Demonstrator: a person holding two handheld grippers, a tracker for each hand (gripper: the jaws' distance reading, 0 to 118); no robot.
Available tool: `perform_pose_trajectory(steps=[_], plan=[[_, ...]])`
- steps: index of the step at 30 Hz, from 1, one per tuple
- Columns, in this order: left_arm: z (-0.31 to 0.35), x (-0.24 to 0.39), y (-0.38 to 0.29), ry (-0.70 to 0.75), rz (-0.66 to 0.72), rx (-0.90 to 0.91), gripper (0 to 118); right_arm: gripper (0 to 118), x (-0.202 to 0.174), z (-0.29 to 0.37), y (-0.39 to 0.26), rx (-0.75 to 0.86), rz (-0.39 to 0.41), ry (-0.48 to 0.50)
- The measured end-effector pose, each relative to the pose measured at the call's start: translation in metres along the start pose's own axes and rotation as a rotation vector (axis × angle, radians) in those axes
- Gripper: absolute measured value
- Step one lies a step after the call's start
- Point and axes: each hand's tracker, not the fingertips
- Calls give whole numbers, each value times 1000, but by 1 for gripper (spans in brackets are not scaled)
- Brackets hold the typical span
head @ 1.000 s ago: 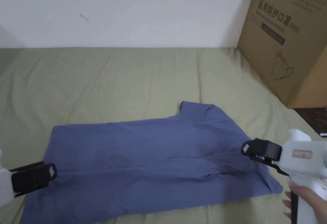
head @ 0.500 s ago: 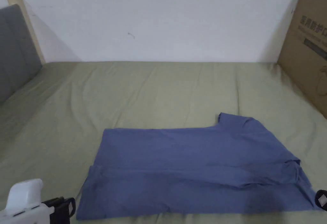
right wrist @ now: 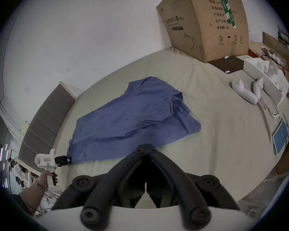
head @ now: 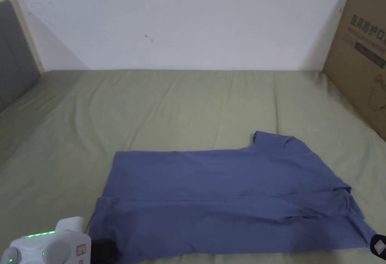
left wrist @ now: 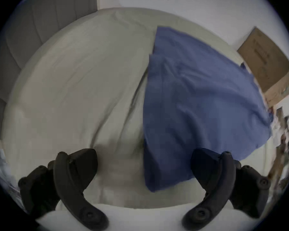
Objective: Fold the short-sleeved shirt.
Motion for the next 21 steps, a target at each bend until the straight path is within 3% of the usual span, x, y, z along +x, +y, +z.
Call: perform_pose_trajectory(steps=[2, 3, 4, 5, 8, 9, 10, 12, 13, 14, 18, 20, 21], plan=[[18, 10, -2, 8, -67, 59, 96, 0, 3, -3, 0, -7, 7, -27], [22, 11, -2, -7, -70, 81, 58, 0, 4, -5, 1, -7, 10, -36], [35, 14, -4, -7, -89, 120, 11, 0, 8, -9, 4, -10, 13, -40], [47, 14, -5, -57, -101, 160, 2, 0, 12, -13, 7, -16, 16, -42], [73, 10, -4, -111, -84, 205, 2, 0, 26, -29, 18, -35, 8, -49], [78, 7, -3, -108, -78, 210, 2, 5, 33, -37, 24, -45, -2, -38], [81, 5, -4, -138, -43, 181, 2, 40, 39, -46, 30, -68, -3, -33], [94, 11, 2, -169, 2, 198, 2, 76, 53, -71, 45, -148, -9, -97], [96, 10, 3, -182, 14, 196, 2, 106, 59, -85, 50, -198, -25, -143], [96, 11, 3, -188, 18, 189, 2, 116, 66, -80, 47, -104, -118, -65], [92, 13, 12, -164, -5, 184, 2, 115, 106, -136, 63, -247, -180, -166], [89, 14, 14, -153, -13, 169, 2, 114, 106, -161, 63, -323, -140, -203], [86, 17, 14, -148, -16, 158, 2, 108, 104, -170, 60, -366, -98, -225]])
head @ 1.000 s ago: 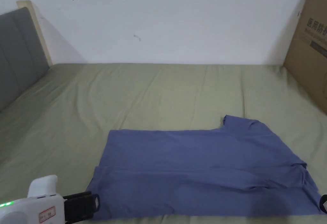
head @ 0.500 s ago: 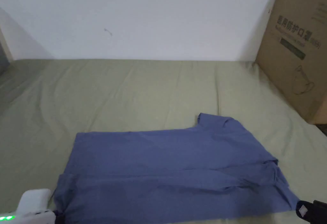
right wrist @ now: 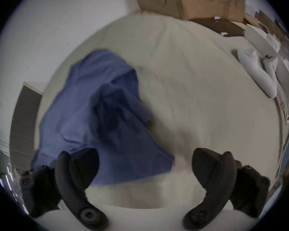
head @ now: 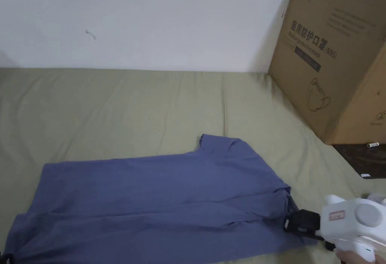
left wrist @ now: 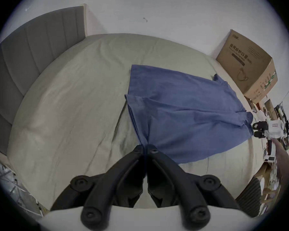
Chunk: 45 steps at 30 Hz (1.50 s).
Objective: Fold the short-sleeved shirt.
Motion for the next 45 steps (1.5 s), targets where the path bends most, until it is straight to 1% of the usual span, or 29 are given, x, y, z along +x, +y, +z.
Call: perform_pose_trajectory(steps=[1, 2, 3, 4, 5, 6, 8, 9, 11, 13, 14, 18, 20, 24, 26, 28, 29, 31, 32, 33, 34, 35, 39, 40, 41, 42, 43, 44, 45], plan=[[-3, 1, 0, 4, -2, -3, 2, 100, -4, -5, -2, -22, 45, -20], [-4, -2, -1, 12, -1, -11, 2, 95, -12, -6, -5, -26, 124, -104], [-5, -2, -1, 18, 4, -13, 2, 89, -26, 1, -10, -16, 198, -135], [-6, -2, -1, 24, 10, -12, 2, 77, -33, 6, -11, -6, 233, -141], [-5, -3, -1, 27, 19, 0, 2, 52, -39, 14, -12, 13, 261, -97], [-2, -4, -1, 22, 25, 3, 2, 5, -43, 20, -14, 23, 284, -81], [0, -4, 2, 13, 28, 8, 2, 5, -45, 34, -12, 26, 299, 44], [2, -4, 4, 13, 24, 13, 2, 5, -48, 43, -15, 33, 322, -23], [10, -8, 4, 3, 19, 22, 2, 5, -50, 63, -24, 66, 341, -49], [19, -12, 6, -8, 25, 35, 2, 5, -40, 86, -35, 74, 278, 23], [26, -15, 3, -12, 27, 39, 2, 5, -35, 96, -42, 75, 258, 37], [53, -30, -17, -39, 13, 18, 2, 5, -9, 134, -88, 79, 214, 38], [64, -36, -37, -63, 12, -11, 2, 5, 9, 142, -114, 53, 159, 66], [67, -38, -77, -67, -13, -114, 2, 5, 35, 132, -156, -11, 124, 51], [57, -42, -91, -71, 5, -178, 2, 5, 43, 121, -170, 0, 92, 66], [54, -44, -98, -81, 31, -152, 4, 8, 30, 120, -183, 35, 73, 59], [54, -45, -98, -81, 43, -139, 12, 17, 26, 121, -184, 44, 79, 28], [57, -46, -98, -55, 45, -108, 62, 78, 21, 126, -183, 62, 114, -33], [60, -47, -96, -56, 50, -92, 86, 101, 19, 130, -183, 73, 118, -29], [63, -48, -93, -60, 60, -76, 110, 112, 16, 137, -181, 100, 124, -32], [69, -48, -90, -74, 71, -51, 118, 112, 12, 146, -179, 142, 128, -34], [76, -48, -86, -92, 80, -15, 118, 112, 11, 153, -174, 167, 122, -31], [100, -32, -62, -117, 69, 82, 117, 111, -15, 189, -162, 277, 130, 28], [104, -26, -56, -124, 57, 89, 112, 109, -5, 174, -164, 290, 138, 53], [110, -19, -49, -144, 30, 117, 99, 99, -7, 174, -163, 308, 156, 86], [111, -15, -42, -147, 3, 162, 66, 70, -8, 174, -161, 346, 176, 110], [114, -6, -34, -141, -23, 193, 34, 36, -29, 195, -144, 521, 363, 154], [114, 1, -25, -117, -47, 197, 7, 0, -32, 194, -146, 546, 370, 149], [111, 10, -15, -103, -74, 202, 2, 0, -35, 191, -149, 577, 375, 143]])
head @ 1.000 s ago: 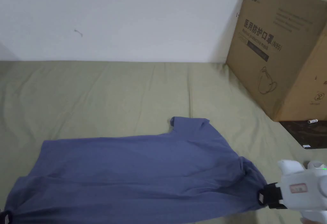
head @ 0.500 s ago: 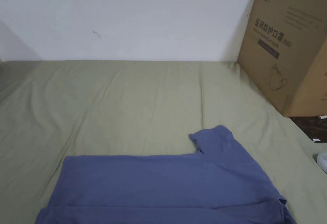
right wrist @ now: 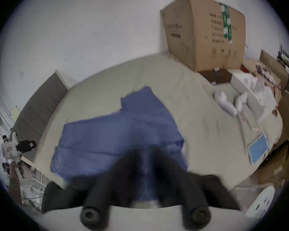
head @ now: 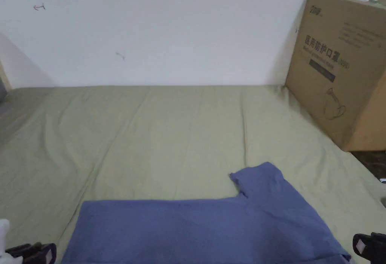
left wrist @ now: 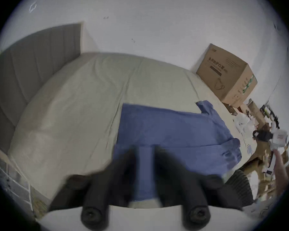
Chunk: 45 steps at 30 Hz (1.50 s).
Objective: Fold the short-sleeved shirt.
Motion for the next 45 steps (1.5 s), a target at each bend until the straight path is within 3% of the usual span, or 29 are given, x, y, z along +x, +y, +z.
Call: perform_pose_trajectory(steps=[2, 3, 5, 6, 9, 10, 11, 12, 13, 14, 17, 19, 20, 21, 23, 24, 26, 27, 28, 29, 30, 31, 32, 37, 39, 41, 43, 44, 45], plan=[[-10, 4, 15, 0, -15, 5, 2, 0, 5, 2, 8, 36, -20, 26], [-20, 0, 26, -32, -4, 6, 2, 0, 1, 0, 8, 45, -47, 95], [-51, -10, 49, -59, 72, -46, 2, 0, 0, 0, 6, 26, -76, 119], [-72, -19, 60, -76, 89, -84, 2, 0, -25, -29, 35, -72, -208, 75], [-135, -39, 84, -70, 82, -185, 3, 0, -49, -49, 34, -98, -237, 117], [-156, -45, 89, -47, 64, -198, 9, 0, -34, -57, 46, -75, -201, 126], [-172, -50, 92, -17, 53, -221, 32, 0, -38, -57, 40, -85, -198, 122], [-192, -56, 95, 4, 45, -245, 81, 0, -43, -54, 30, -102, -185, 110], [-205, -58, 93, 20, 43, -268, 109, 0, -49, -51, 20, -121, -177, 101], [-218, -62, 93, 12, 42, -260, 118, 0, -47, -69, 34, -182, -199, 93], [-259, -73, 88, 41, 47, -310, 117, 0, -57, -68, 17, -219, -214, 87], [-278, -78, 79, 44, 55, -330, 117, 0, -34, -90, 30, -260, -260, 75], [-285, -80, 74, 36, 52, -346, 114, 0, -34, -93, 28, -268, -266, 72], [-289, -80, 69, 2, 64, -379, 102, 0, -34, -98, 28, -287, -271, 72], [-282, -70, 63, 84, -64, -356, 94, 0, -3, -129, 47, -326, -279, 79], [-274, -65, 62, 72, -109, -339, 82, 0, 0, -138, 52, -333, -264, 69], [-258, -62, 65, 45, -146, -321, 44, 0, 4, -167, 70, -353, -206, 49], [-249, -61, 67, 53, -155, -316, 0, 0, 6, -183, 79, -357, -172, 39], [-241, -62, 69, -34, -127, -309, 0, 0, 8, -198, 87, -366, -156, 28], [-231, -60, 72, -61, -108, -288, 0, 14, 11, -213, 94, -374, -146, 17], [-222, -57, 75, -25, -129, -286, 0, 62, 14, -233, 102, -390, -147, 12], [-214, -54, 77, -22, -142, -274, 0, 100, 17, -250, 106, -413, -150, 4], [-205, -52, 79, -32, -147, -252, 0, 118, 20, -270, 108, -466, -137, -14], [-185, -52, 92, -57, -89, -226, 0, 116, 36, -346, 92, -558, -110, -120], [-180, -54, 92, -61, -74, -223, 0, 116, 71, -388, 92, -599, -73, -181], [-184, -59, 90, -62, -86, -223, 0, 107, 84, -401, 84, -635, -85, -171], [-184, -62, 87, -55, -97, -231, 0, 100, 52, -367, 91, -601, -66, -175], [-184, -64, 86, -56, -99, -235, 0, 86, 50, -362, 95, -591, -49, -171], [-181, -57, 85, -57, -96, -240, 0, 57, 48, -357, 99, -582, -32, -165]])
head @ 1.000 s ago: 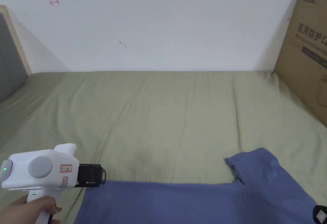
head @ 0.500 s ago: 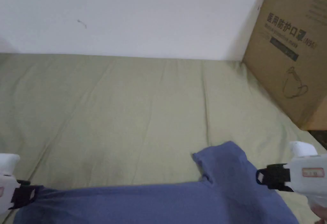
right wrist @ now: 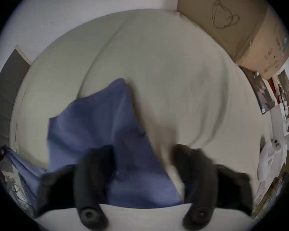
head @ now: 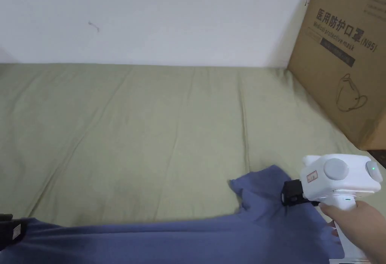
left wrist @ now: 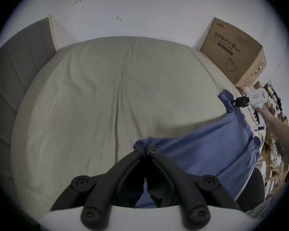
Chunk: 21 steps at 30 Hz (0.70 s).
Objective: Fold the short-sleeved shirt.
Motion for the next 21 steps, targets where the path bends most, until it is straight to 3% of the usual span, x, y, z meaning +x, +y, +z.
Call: perform_pose_trajectory(steps=[2, 5, 6, 11, 17, 21], plan=[[1, -1, -3, -3, 12, 0, 0, 0, -9, 22, -7, 22, 35, 41], [5, -9, -7, -30, 42, 37, 0, 0, -6, 61, -15, 147, 28, 19], [10, -10, -8, -28, 47, 49, 0, 0, -4, 80, -22, 209, 4, 68], [48, -12, -21, -40, 68, 112, 0, 0, 12, 162, -74, 355, -37, 115], [107, -1, -78, -82, 71, 135, 0, 0, 20, 245, -195, 357, -87, 170], [122, 5, -126, -110, 100, 63, 0, 0, 23, 253, -264, 308, -113, 165]])
